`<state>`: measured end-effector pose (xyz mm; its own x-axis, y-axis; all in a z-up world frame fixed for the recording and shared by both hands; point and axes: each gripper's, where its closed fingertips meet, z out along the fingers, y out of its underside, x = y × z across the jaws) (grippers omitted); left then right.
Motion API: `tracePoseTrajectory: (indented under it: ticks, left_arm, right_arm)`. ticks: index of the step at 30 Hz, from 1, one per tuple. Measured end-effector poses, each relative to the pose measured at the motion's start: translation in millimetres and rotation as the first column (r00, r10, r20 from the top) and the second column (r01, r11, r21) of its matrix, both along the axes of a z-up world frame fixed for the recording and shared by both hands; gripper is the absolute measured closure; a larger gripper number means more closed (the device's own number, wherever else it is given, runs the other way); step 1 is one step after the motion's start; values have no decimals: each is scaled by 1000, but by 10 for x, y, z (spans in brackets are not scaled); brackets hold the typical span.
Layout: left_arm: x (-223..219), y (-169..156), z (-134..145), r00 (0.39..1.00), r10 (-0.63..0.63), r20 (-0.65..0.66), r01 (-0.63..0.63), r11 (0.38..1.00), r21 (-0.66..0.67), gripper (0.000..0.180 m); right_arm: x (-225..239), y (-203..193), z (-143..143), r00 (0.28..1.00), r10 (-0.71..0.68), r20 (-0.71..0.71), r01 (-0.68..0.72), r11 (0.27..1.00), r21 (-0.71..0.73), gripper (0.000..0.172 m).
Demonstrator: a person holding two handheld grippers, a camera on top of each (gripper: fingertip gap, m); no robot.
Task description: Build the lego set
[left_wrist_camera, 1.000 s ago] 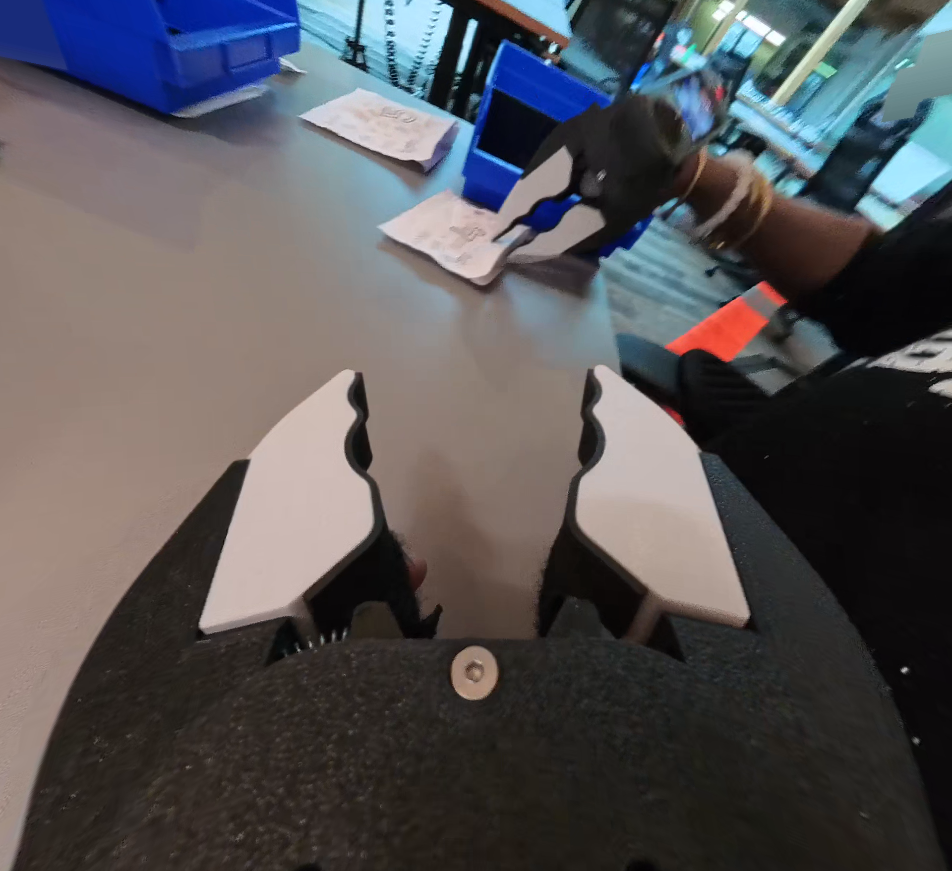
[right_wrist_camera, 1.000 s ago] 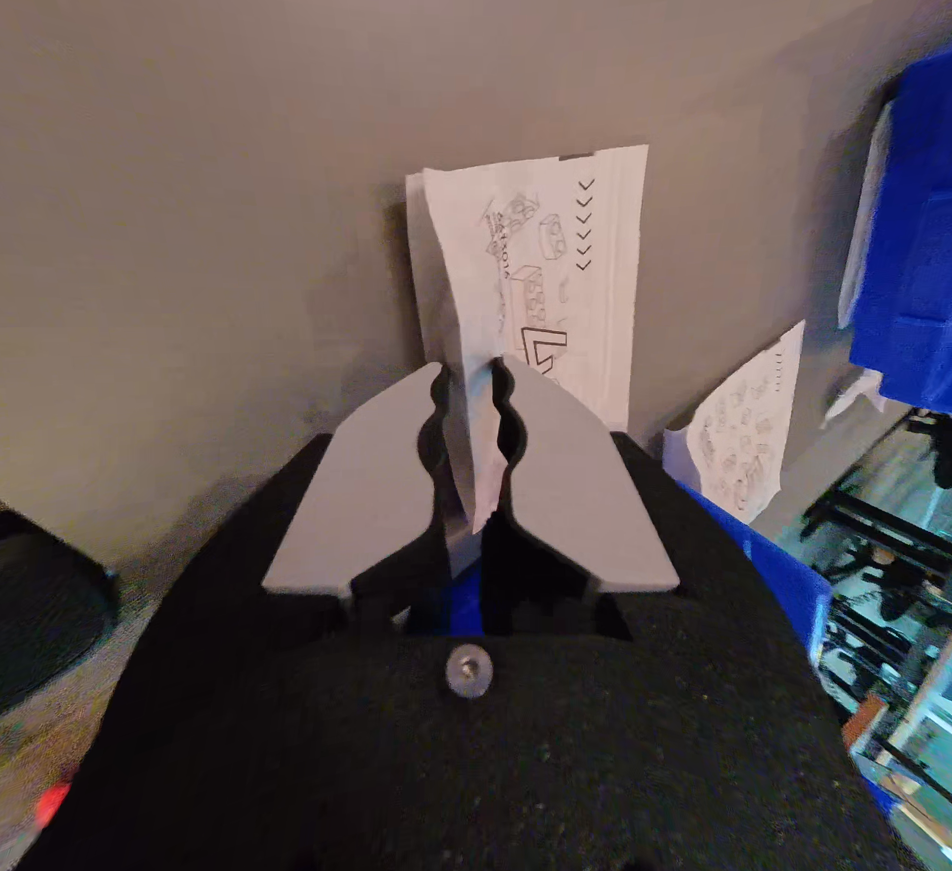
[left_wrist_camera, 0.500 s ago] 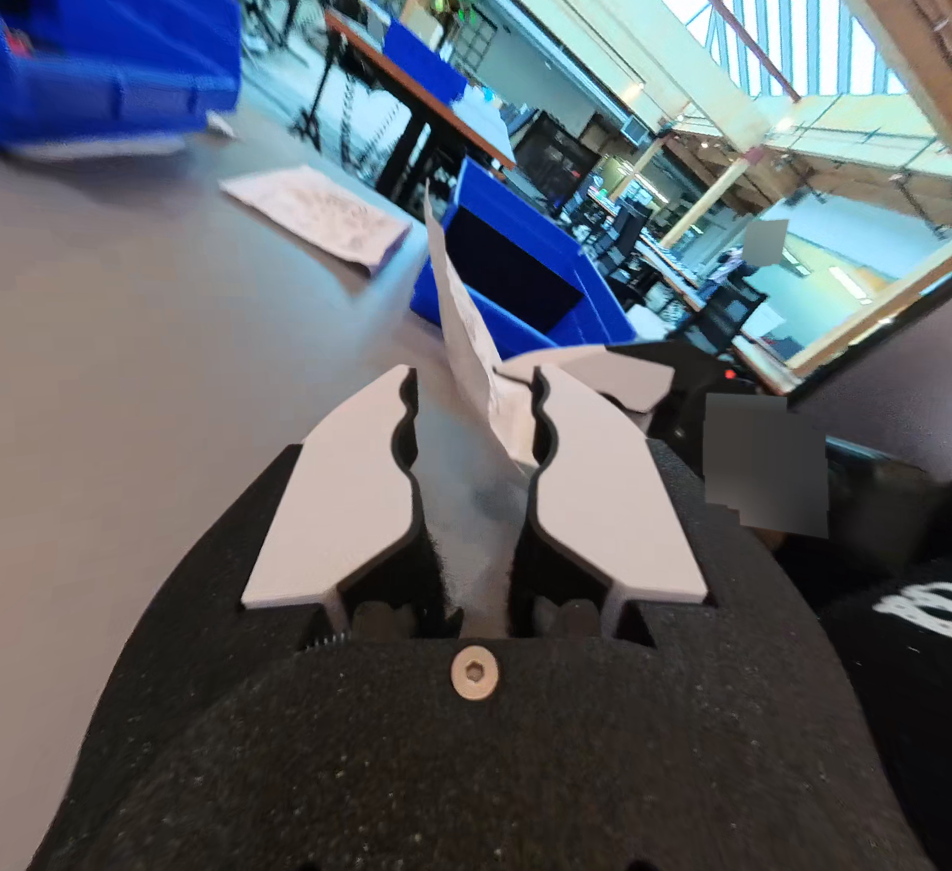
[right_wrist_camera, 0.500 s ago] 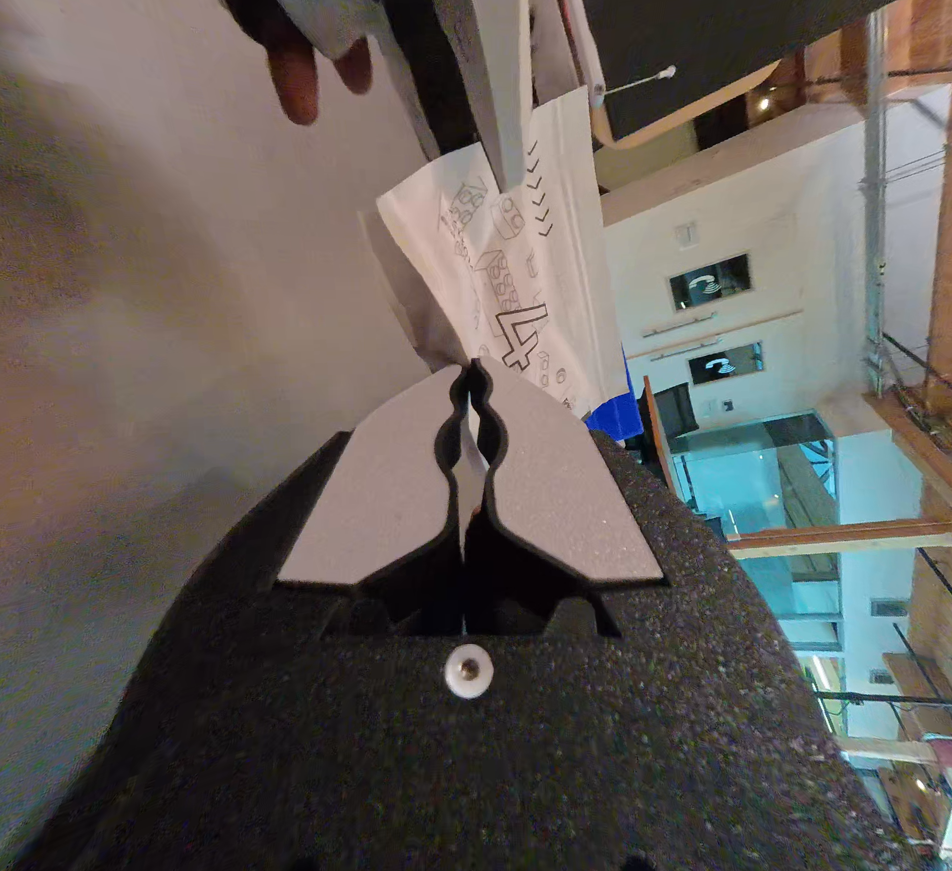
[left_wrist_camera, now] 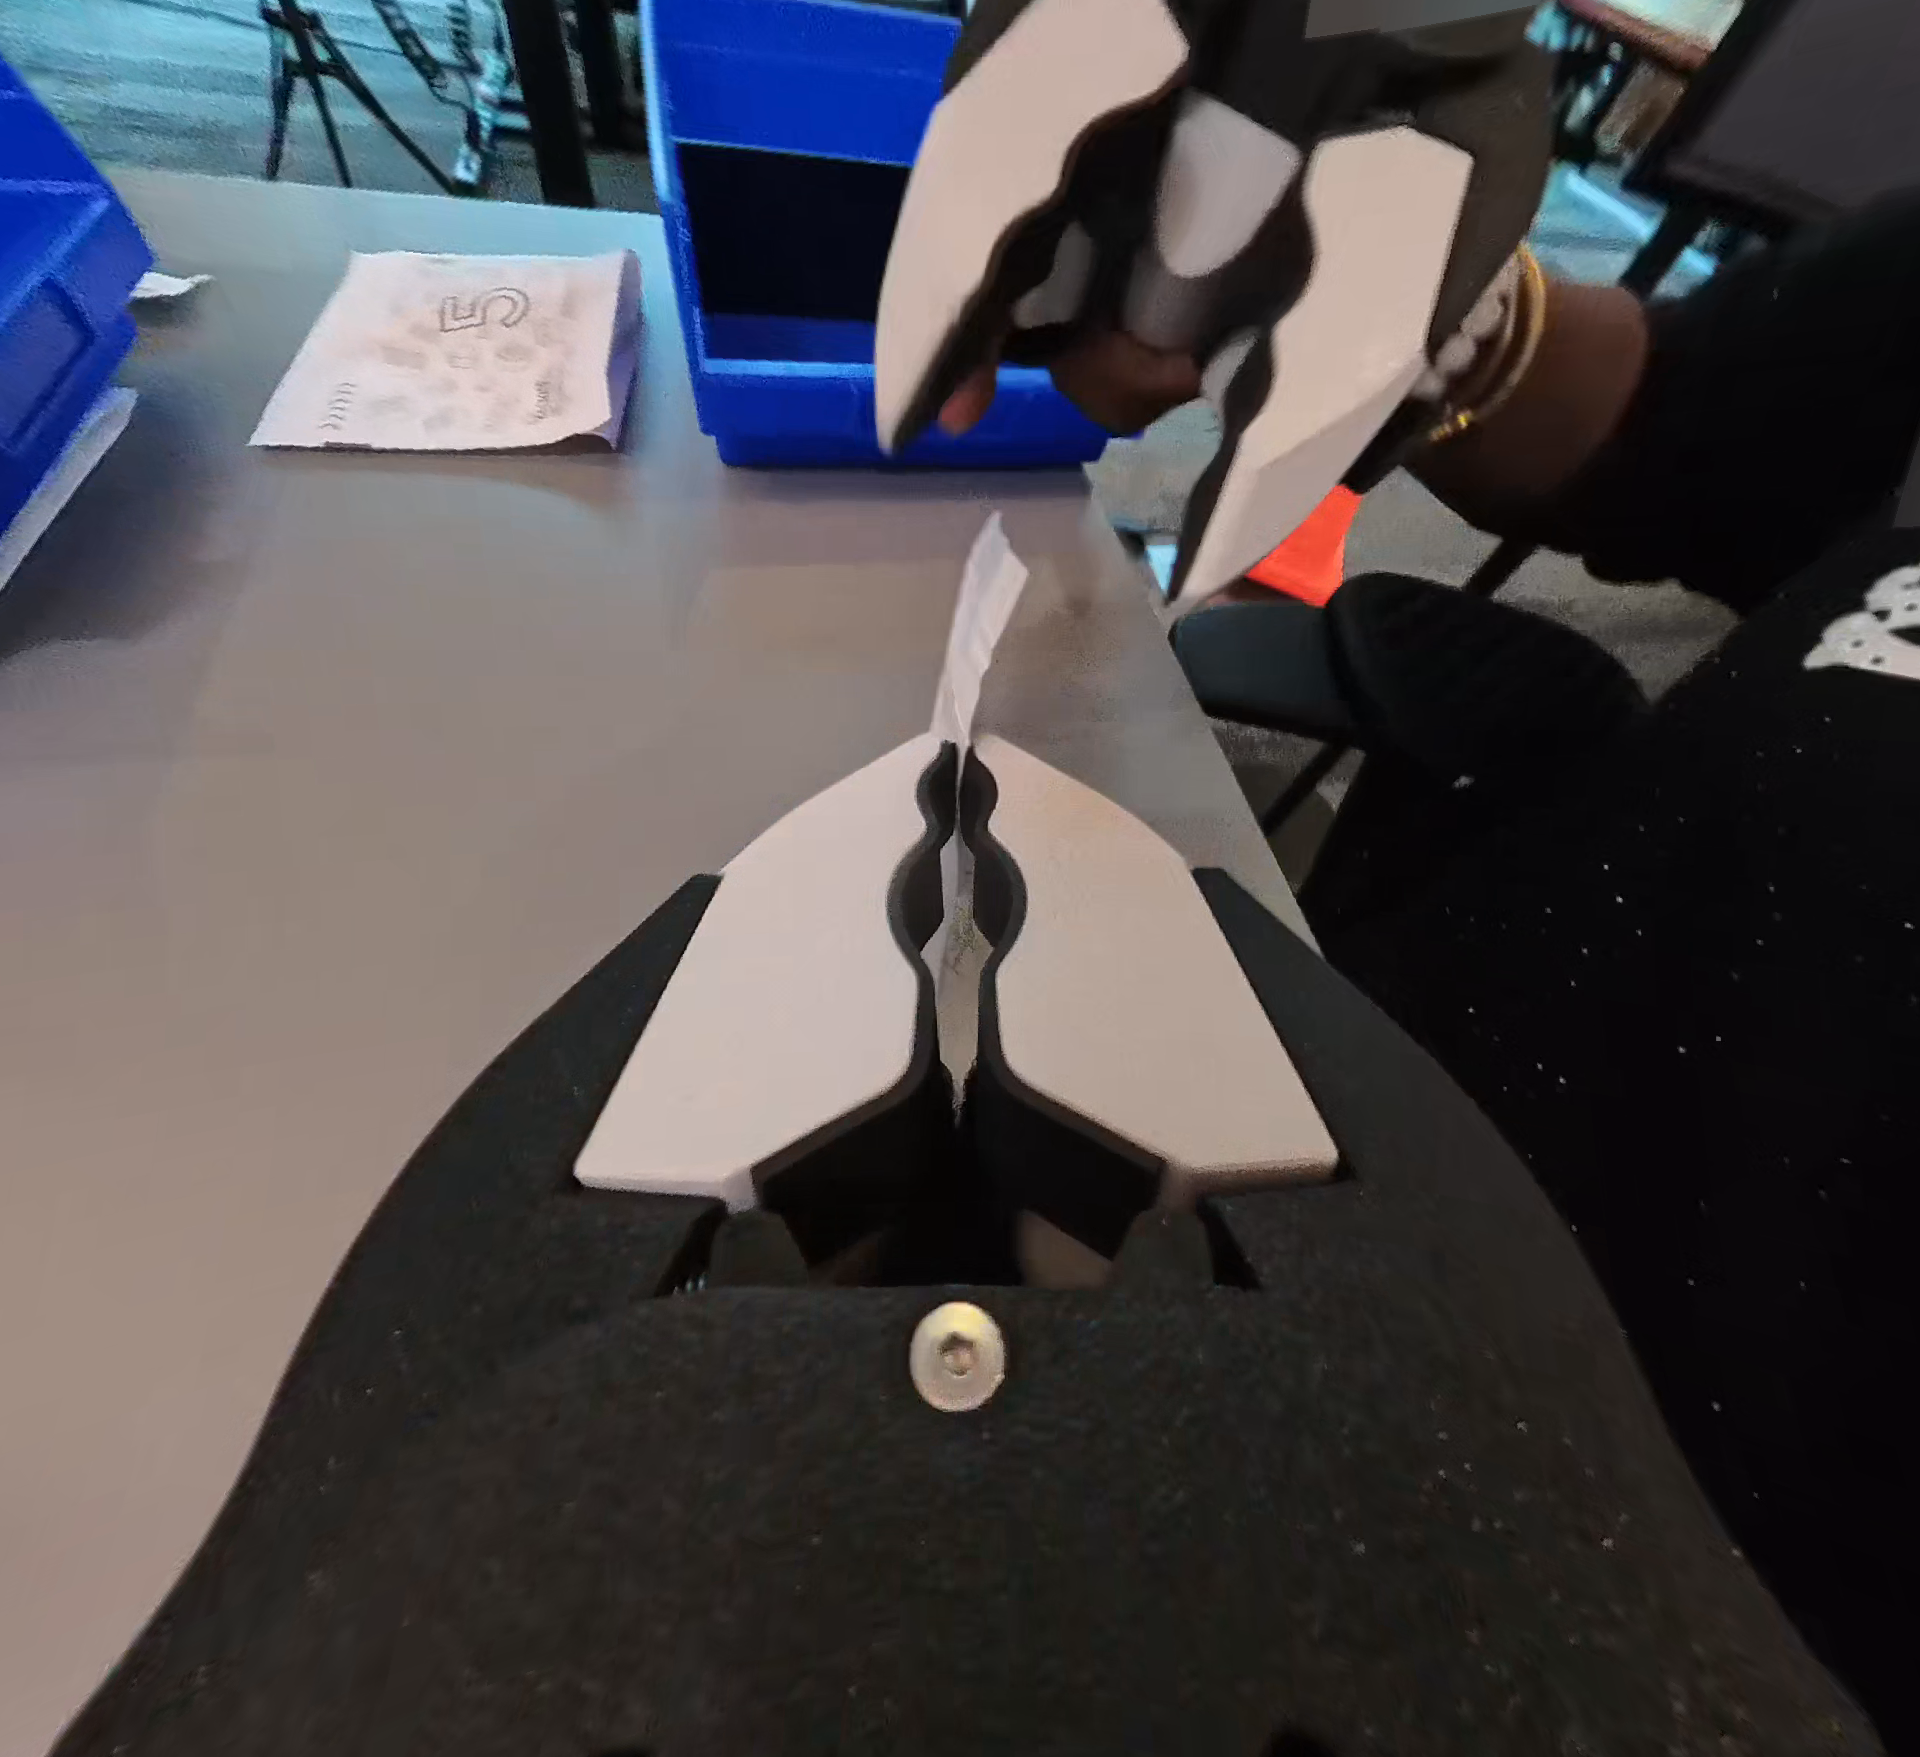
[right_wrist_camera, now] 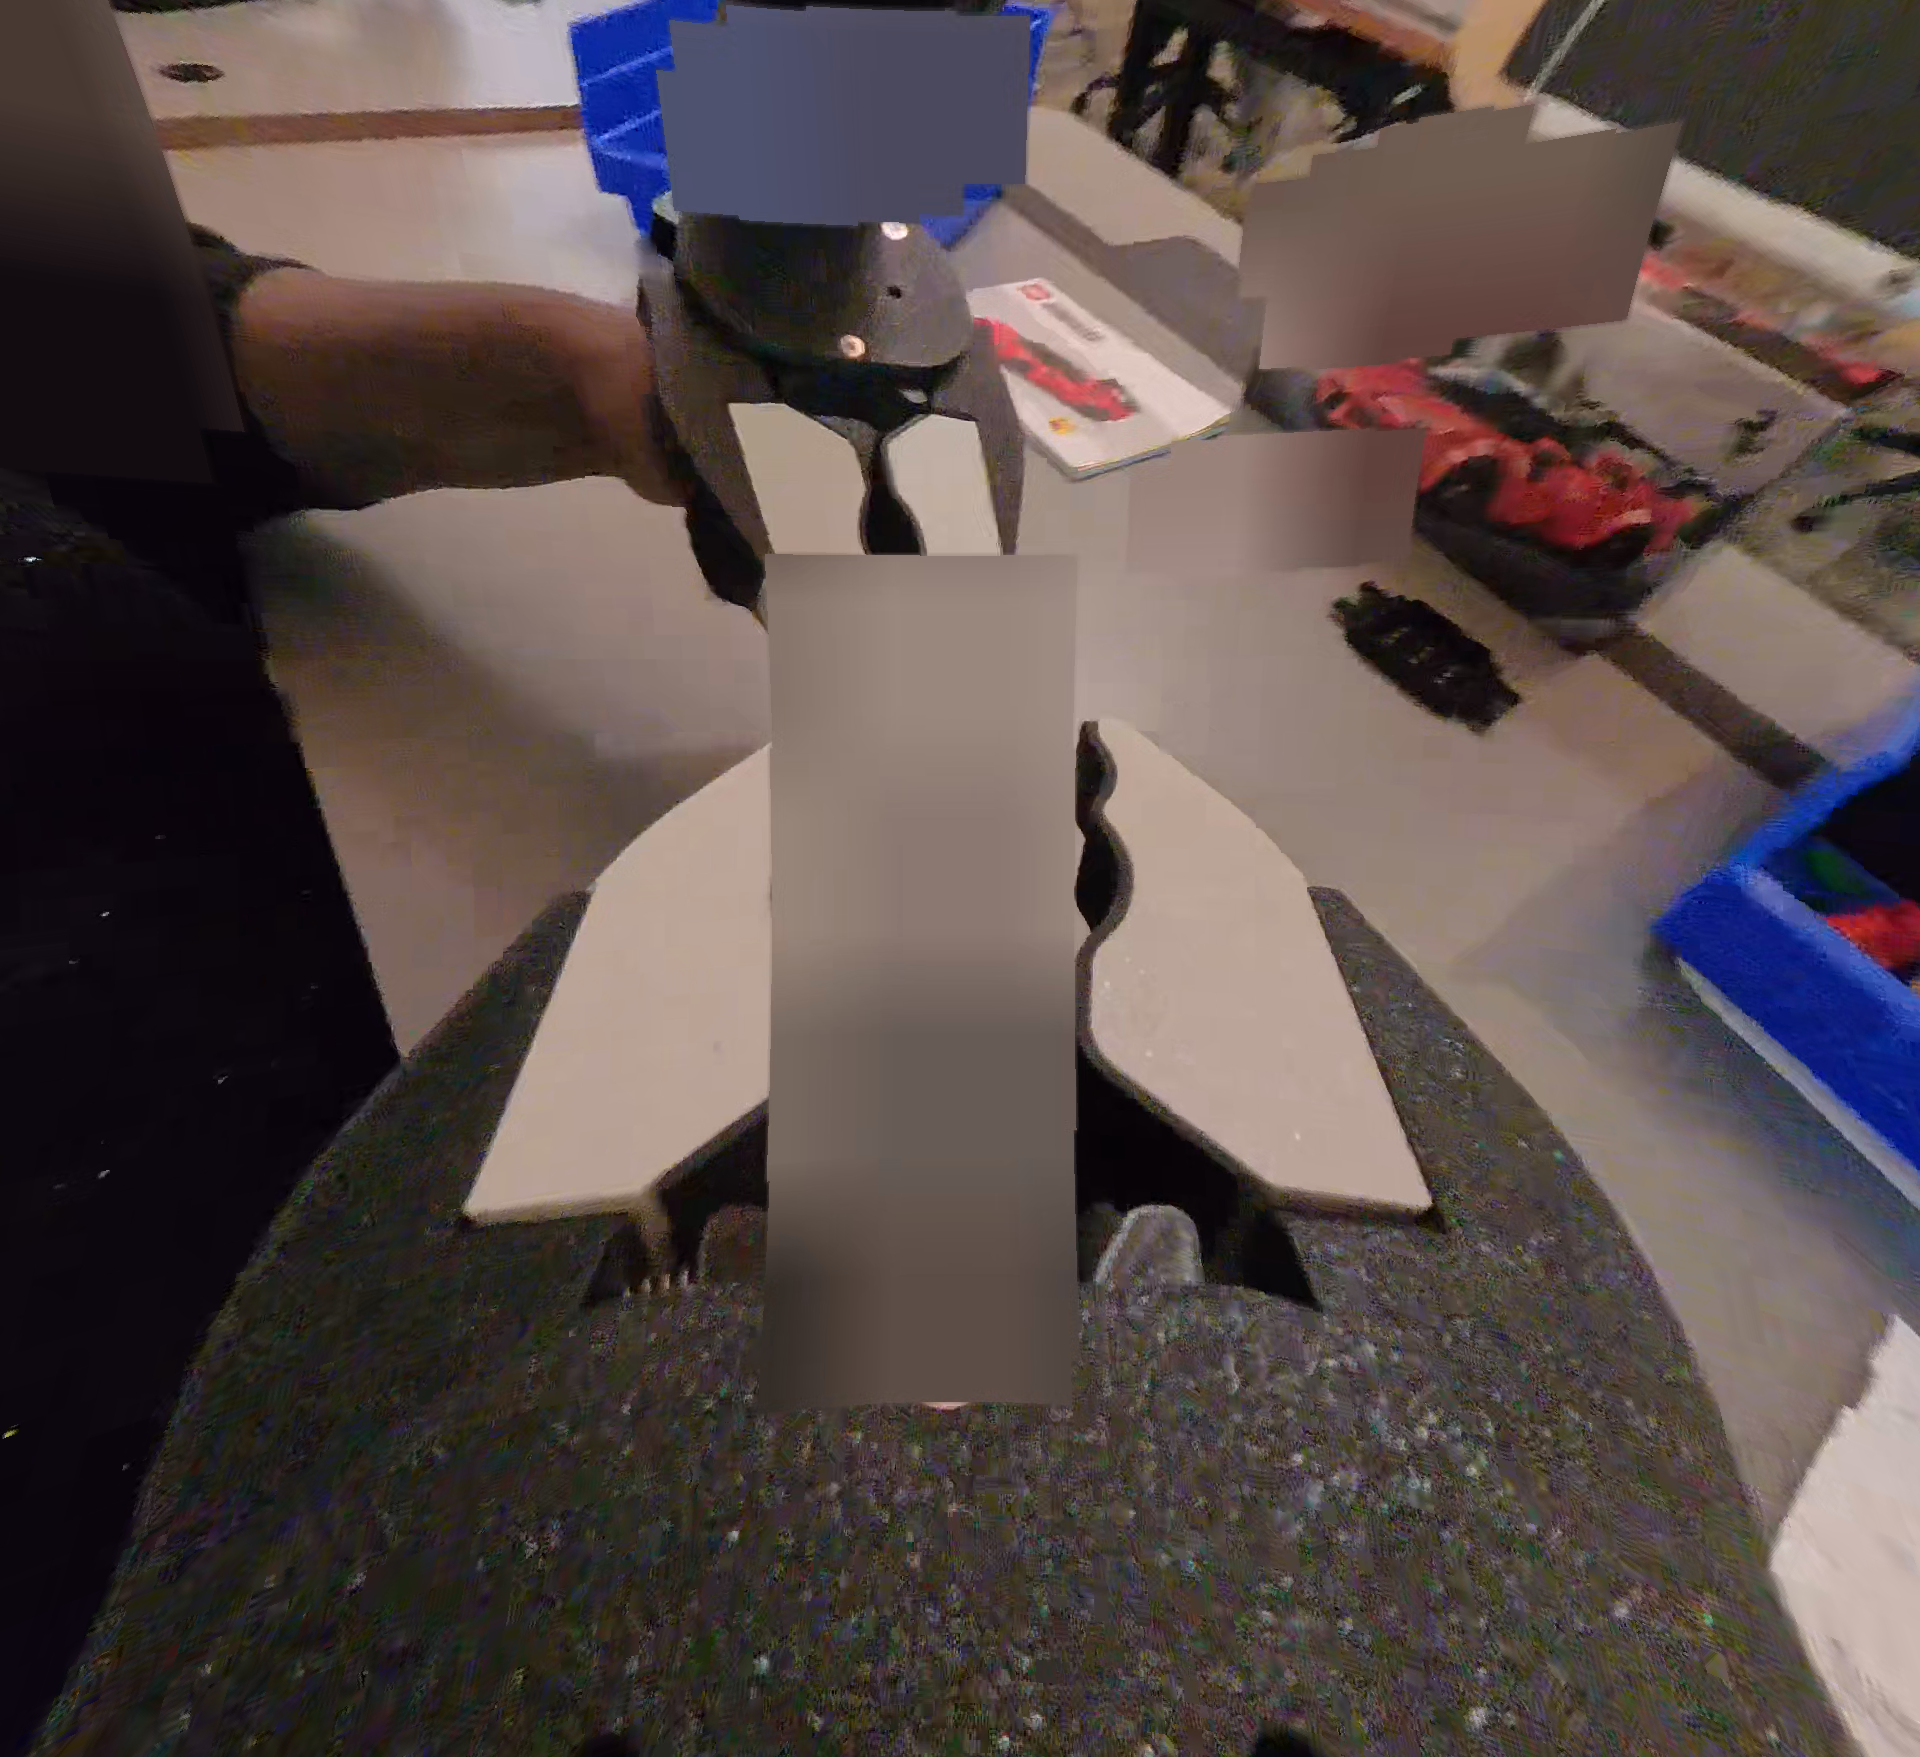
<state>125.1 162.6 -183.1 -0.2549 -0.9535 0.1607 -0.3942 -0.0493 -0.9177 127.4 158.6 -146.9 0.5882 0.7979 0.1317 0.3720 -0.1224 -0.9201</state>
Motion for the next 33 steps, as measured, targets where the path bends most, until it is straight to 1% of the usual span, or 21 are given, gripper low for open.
tracePoseTrajectory:
  ticks: [2, 4, 5, 7, 8, 11, 12, 14, 15, 17, 18, 19, 21, 24, 25, 26, 27, 28, 29, 30, 33]
  left_arm:
    - [19, -51, 18, 999, -35, -30, 36, 999, 38, 180]
    - [39, -89, 42, 998, -57, -39, 59, 996, 64, 180]
    - [46, -85, 38, 997, -54, -48, 57, 995, 81, 180]
    - [56, -51, 42, 998, -35, -47, 41, 992, 116, 180]
    - [61, -39, 56, 999, -27, -36, 31, 991, 130, 180]
    - [73, -16, 109, 1000, -1, -4, 2, 985, 173, 180]
    - [91, 6, 112, 1000, 23, 4, -23, 976, 216, 180]
    - [122, 67, 98, 997, 79, 7, -75, 920, 385, 180]
    - [130, 84, 89, 995, 97, -1, -84, 868, 489, 180]
    - [135, 140, 74, 990, 138, -8, -95, 719, 689, 180]
    - [140, 147, 86, 990, 140, 12, -102, 660, 744, 180]
    - [142, 141, 83, 990, 136, 27, -108, 640, 761, 180]
    - [132, 126, 53, 991, 128, 40, -113, 637, 763, 180]
    - [101, 121, 6, 989, 141, 34, -109, 567, 816, 180]
    - [85, 110, -21, 990, 137, 22, -97, 568, 817, 180]
    - [66, 98, -46, 991, 131, 8, -86, 602, 794, 180]
    - [48, 73, -75, 993, 120, -15, -72, 682, 728, 180]
    - [29, 42, -93, 994, 104, -43, -55, 781, 622, 180]
    - [11, 22, -73, 996, 81, -47, -46, 855, 517, 180]
    - [-24, 35, -66, 996, 67, -62, -32, 890, 455, 180]
    - [-102, 75, -30, 996, 45, -70, -12, 910, 413, 180]
  right_arm:
    - [-148, 43, -24, 997, 73, 23, -72, 996, -50, 142]
    - [-210, 95, -58, 994, 96, 44, -92, 993, -80, 151]
    - [-219, 111, -64, 993, 102, 52, -98, 992, -80, 169]
    - [-214, 124, -54, 994, 101, 39, -98, 992, -79, 172]
    - [-208, 126, -31, 996, 89, 3, -88, 992, -88, 172]
    - [-169, 128, 46, 981, 52, -186, -86, 981, -177, 172]
    - [-141, 149, 58, 970, 32, -242, -84, 974, -208, 172]
    - [-105, 195, 53, 952, -11, -305, -63, 971, -232, 172]
    - [-95, 211, 42, 946, -27, -322, -54, 969, -241, 172]
    - [-82, 232, 22, 938, -53, -341, -35, 968, -248, 172]
    - [-79, 235, 24, 929, -61, -365, -36, 967, -253, 172]
    - [-78, 235, 14, 920, -68, -386, -40, 963, -265, 172]
    - [-91, 246, -31, 914, -89, -396, -24, 962, -272, 172]
    - [-109, 253, -93, 908, -116, -402, -2, 960, -279, 172]
    - [-124, 253, -130, 907, -122, -403, -3, 955, -295, 172]
    - [-140, 243, -153, 905, -119, -408, -13, 952, -305, 172]
    - [-156, 226, -178, 906, -102, -410, -35, 949, -314, 172]
    - [-161, 201, -188, 903, -72, -424, -78, 942, -327, 172]
    - [-158, 176, -146, 888, -30, -460, -137, 935, -326, 166]
    - [-115, 189, -133, 883, -40, -468, -143, 926, -350, 159]
    - [-98, 109, -144, 929, 54, -367, -187, 922, -338, 140]
